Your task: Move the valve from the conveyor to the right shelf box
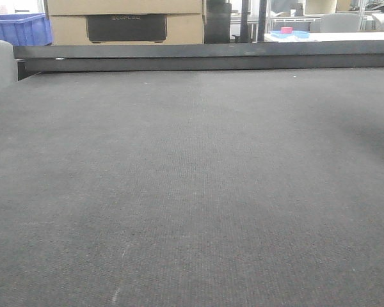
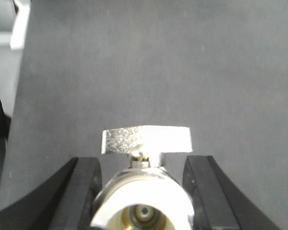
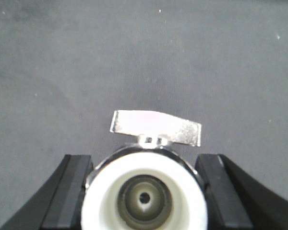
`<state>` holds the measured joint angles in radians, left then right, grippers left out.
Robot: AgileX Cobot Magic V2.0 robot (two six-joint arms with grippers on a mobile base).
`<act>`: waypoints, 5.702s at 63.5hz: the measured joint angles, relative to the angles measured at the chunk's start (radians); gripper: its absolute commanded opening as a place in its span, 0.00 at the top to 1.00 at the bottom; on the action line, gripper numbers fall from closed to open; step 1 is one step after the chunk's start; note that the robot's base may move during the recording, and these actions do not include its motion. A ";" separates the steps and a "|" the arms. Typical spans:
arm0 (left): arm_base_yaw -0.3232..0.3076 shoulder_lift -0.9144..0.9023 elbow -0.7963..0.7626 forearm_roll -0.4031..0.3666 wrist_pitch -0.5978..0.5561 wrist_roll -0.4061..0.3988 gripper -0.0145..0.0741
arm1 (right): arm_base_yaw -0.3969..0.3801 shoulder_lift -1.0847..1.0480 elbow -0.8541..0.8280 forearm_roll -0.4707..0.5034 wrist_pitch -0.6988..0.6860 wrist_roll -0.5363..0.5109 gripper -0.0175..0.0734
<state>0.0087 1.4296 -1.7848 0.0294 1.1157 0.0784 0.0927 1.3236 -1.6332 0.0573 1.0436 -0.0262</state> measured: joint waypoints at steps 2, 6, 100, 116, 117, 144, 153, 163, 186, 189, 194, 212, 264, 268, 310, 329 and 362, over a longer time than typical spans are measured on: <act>0.000 0.000 0.000 0.000 -0.016 0.000 0.96 | 0.000 0.000 0.000 0.000 -0.022 0.000 0.97; 0.000 0.000 0.000 0.000 -0.054 0.000 0.96 | 0.000 0.000 0.000 0.000 -0.064 0.000 0.97; 0.000 0.001 0.000 0.001 -0.187 0.000 0.96 | 0.000 0.000 0.000 0.004 -0.191 0.000 0.97; 0.000 0.001 0.000 0.007 -0.187 0.000 0.96 | 0.000 0.000 0.000 0.008 -0.196 0.000 0.97; 0.000 0.001 0.000 0.007 -0.187 0.000 0.96 | 0.000 0.000 0.000 0.008 -0.196 0.000 0.97; 0.000 0.001 0.000 0.007 -0.187 0.000 0.96 | 0.002 0.000 0.000 0.008 -0.196 0.000 0.97; 0.000 0.001 0.000 0.007 -0.187 0.000 0.96 | 0.002 0.000 0.000 0.008 -0.197 0.000 0.97; 0.000 0.001 0.000 0.007 -0.187 0.000 0.96 | 0.002 0.000 0.000 0.008 -0.197 0.000 0.97; 0.000 0.001 0.000 0.007 -0.187 0.000 0.96 | 0.002 0.000 0.000 0.008 -0.197 0.000 0.97; 0.000 0.001 0.000 0.007 -0.187 0.000 0.96 | 0.002 0.000 0.000 0.008 -0.197 0.000 0.97; 0.000 0.001 0.000 0.007 -0.187 0.000 0.96 | 0.002 0.000 0.000 0.008 -0.197 0.000 0.97; 0.000 0.001 0.000 0.007 -0.187 0.000 0.96 | 0.002 0.000 0.000 0.008 -0.197 0.000 0.97; -0.001 0.001 0.000 0.003 -0.187 0.000 0.96 | 0.002 0.000 0.000 0.008 -0.197 0.000 0.97; -0.001 0.001 0.000 0.003 -0.187 0.000 0.96 | 0.002 0.000 0.000 0.008 -0.197 0.000 0.97; -0.001 0.001 0.000 0.003 -0.187 0.000 0.96 | 0.002 0.000 0.000 0.006 -0.197 0.000 0.97; -0.001 0.001 0.000 0.003 -0.187 0.000 0.96 | 0.002 0.000 0.000 0.006 -0.195 0.000 0.97; -0.001 0.001 0.000 0.003 -0.187 0.000 0.96 | 0.002 0.000 0.000 0.006 -0.195 0.000 0.97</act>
<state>0.0073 1.4308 -1.7848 0.0328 0.9289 0.0784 0.0945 1.3236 -1.6332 0.0631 0.8481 -0.0262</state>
